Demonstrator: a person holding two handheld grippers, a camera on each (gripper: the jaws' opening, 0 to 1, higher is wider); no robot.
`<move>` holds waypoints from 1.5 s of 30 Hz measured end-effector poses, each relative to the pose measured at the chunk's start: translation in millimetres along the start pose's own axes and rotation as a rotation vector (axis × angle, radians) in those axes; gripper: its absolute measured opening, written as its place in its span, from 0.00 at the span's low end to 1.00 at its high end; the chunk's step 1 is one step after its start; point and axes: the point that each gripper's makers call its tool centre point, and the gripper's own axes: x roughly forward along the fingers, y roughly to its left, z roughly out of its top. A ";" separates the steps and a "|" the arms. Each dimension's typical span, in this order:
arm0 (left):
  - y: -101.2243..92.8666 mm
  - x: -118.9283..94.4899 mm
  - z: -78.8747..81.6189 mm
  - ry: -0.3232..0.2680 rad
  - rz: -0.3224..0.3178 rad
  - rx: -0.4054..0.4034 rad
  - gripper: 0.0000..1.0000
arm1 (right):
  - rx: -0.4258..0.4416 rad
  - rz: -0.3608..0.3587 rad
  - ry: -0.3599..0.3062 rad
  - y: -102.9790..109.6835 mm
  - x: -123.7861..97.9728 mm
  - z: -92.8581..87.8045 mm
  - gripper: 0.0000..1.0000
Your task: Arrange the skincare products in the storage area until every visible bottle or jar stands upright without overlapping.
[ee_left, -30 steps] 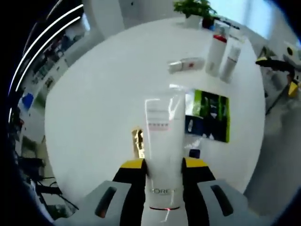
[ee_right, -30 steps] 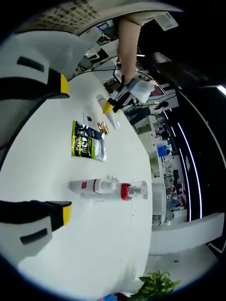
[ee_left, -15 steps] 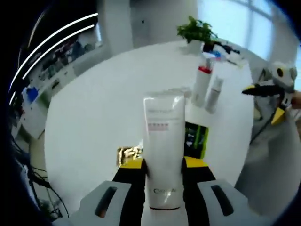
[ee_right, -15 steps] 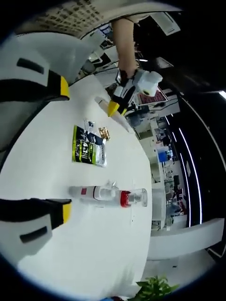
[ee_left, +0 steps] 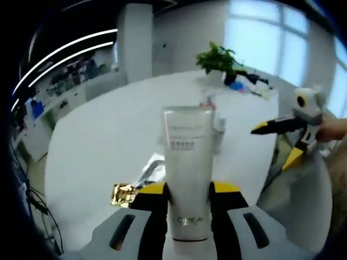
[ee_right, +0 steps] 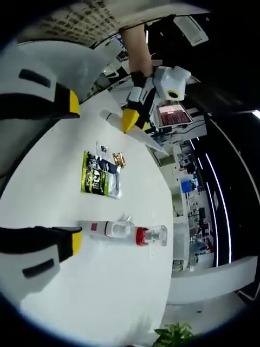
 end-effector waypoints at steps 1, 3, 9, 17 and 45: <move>-2.6 0.3 1.9 -0.005 -0.006 -0.001 0.26 | 0.017 0.020 -0.015 3.6 -0.6 3.7 0.79; -6.8 1.2 5.2 -0.015 -0.004 0.005 0.26 | 0.073 0.054 -0.056 11.9 0.0 13.0 0.79; -28.1 4.4 18.8 -0.062 -0.013 0.009 0.26 | 0.195 0.162 -0.207 38.5 9.1 66.1 0.67; -58.8 4.5 25.5 -0.084 -0.038 0.055 0.26 | 0.361 0.199 -0.288 39.4 28.0 97.0 0.51; -95.5 2.2 6.4 -0.073 -0.233 0.120 0.25 | -0.076 0.324 -0.108 76.1 24.1 79.3 0.07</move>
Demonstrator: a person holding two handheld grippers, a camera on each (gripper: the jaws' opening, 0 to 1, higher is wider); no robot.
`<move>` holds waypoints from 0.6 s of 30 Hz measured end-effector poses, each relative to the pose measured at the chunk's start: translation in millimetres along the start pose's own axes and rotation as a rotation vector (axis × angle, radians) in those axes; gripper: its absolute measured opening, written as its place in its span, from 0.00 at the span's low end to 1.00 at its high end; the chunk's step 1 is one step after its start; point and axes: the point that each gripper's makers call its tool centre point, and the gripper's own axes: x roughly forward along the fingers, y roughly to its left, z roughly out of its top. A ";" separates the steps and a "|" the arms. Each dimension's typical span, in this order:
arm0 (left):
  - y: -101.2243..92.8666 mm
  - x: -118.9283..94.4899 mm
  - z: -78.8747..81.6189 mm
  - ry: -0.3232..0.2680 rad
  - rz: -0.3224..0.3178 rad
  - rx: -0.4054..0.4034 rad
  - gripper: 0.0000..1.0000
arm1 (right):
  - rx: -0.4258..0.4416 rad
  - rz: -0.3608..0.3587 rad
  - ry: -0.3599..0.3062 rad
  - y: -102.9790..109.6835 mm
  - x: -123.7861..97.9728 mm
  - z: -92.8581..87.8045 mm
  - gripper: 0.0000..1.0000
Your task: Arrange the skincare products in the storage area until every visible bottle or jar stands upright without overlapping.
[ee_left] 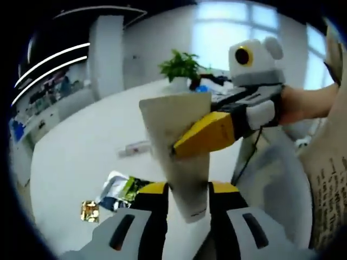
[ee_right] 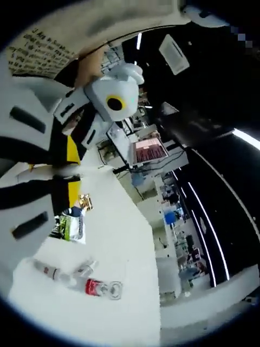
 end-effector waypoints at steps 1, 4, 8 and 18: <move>-2.6 -1.0 -0.7 0.002 -0.033 -0.002 0.24 | -0.042 0.038 0.023 4.6 -0.5 -1.1 0.07; -9.9 -2.1 1.6 -0.009 -0.103 0.019 0.23 | -0.151 0.137 0.075 17.8 -1.4 -6.4 0.07; -18.9 3.4 -5.0 0.010 -0.156 0.057 0.26 | -0.200 0.228 0.114 29.5 -2.7 -18.3 0.07; -36.3 16.2 -19.2 0.024 -0.230 0.118 0.16 | -0.271 0.339 0.164 33.5 -8.2 -41.3 0.07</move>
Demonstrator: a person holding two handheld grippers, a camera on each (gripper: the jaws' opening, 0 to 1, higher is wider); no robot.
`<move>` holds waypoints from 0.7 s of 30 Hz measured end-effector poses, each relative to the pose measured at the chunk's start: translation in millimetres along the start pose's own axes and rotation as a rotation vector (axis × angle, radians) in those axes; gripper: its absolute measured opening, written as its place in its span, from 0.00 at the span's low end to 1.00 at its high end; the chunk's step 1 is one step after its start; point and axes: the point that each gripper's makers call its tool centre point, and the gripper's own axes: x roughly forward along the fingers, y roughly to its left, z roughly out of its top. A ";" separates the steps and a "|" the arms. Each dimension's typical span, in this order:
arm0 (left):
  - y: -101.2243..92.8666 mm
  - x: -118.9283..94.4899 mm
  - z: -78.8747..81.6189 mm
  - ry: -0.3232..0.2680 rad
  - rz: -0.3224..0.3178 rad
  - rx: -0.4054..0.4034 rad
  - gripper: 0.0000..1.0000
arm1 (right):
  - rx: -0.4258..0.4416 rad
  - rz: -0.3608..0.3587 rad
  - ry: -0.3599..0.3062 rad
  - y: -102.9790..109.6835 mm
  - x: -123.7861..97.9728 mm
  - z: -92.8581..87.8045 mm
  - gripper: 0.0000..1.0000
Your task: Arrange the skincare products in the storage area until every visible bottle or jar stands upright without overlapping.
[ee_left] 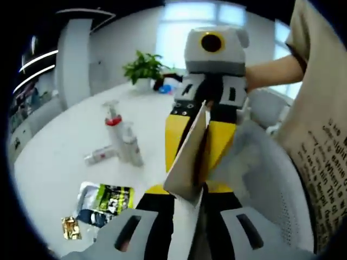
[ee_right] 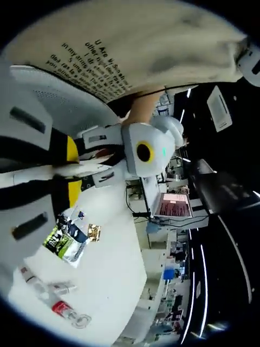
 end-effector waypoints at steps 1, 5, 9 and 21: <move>0.5 0.6 -0.4 0.011 0.000 0.000 0.15 | 0.001 -0.001 0.002 -0.6 0.2 -1.1 0.08; 10.6 8.1 -12.8 0.095 0.037 0.036 0.14 | 0.026 -0.032 0.023 -10.3 2.8 -15.5 0.09; 17.8 11.6 -18.1 0.121 0.060 0.032 0.14 | 0.034 -0.047 0.044 -15.4 3.1 -25.6 0.11; 23.2 19.8 -13.5 0.057 0.044 0.073 0.15 | 0.083 -0.095 0.028 -30.5 -2.2 -23.6 0.15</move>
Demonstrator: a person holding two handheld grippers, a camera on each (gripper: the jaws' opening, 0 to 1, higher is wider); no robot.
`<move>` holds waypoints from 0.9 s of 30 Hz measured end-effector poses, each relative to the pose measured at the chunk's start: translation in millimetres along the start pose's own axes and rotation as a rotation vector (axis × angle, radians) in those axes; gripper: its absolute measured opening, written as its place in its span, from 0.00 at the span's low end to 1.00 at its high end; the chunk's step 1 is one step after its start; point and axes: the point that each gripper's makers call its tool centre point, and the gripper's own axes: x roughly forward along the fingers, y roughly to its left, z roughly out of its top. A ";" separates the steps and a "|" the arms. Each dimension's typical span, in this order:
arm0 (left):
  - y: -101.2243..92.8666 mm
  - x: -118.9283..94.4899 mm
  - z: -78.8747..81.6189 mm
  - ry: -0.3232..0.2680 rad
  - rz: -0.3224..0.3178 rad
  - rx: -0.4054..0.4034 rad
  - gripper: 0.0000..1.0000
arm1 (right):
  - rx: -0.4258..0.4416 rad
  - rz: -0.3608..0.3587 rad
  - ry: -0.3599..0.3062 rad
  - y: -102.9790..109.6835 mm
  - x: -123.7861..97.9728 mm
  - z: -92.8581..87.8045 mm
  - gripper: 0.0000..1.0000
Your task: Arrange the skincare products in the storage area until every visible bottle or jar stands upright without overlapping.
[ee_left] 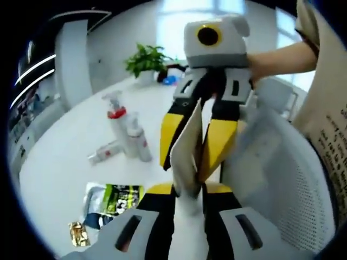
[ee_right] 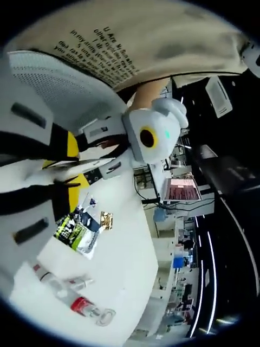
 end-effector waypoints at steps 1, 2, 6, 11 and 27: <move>-0.2 1.7 -1.1 0.002 -0.008 0.022 0.15 | 0.006 -0.005 -0.002 -0.8 -0.3 -0.2 0.16; -0.5 3.9 -2.9 0.010 -0.014 0.034 0.15 | 0.017 -0.011 -0.007 -1.3 -0.6 0.2 0.16; 0.8 11.3 -4.2 0.020 -0.035 0.078 0.14 | 0.035 -0.048 -0.017 -4.2 -3.3 0.9 0.19; 5.2 20.4 0.7 0.008 -0.056 0.135 0.13 | 0.060 -0.103 -0.036 -12.2 -10.7 0.1 0.21; 41.3 45.6 20.0 -0.016 -0.101 0.206 0.13 | 0.194 -0.386 -0.152 -56.5 -48.7 -6.5 0.45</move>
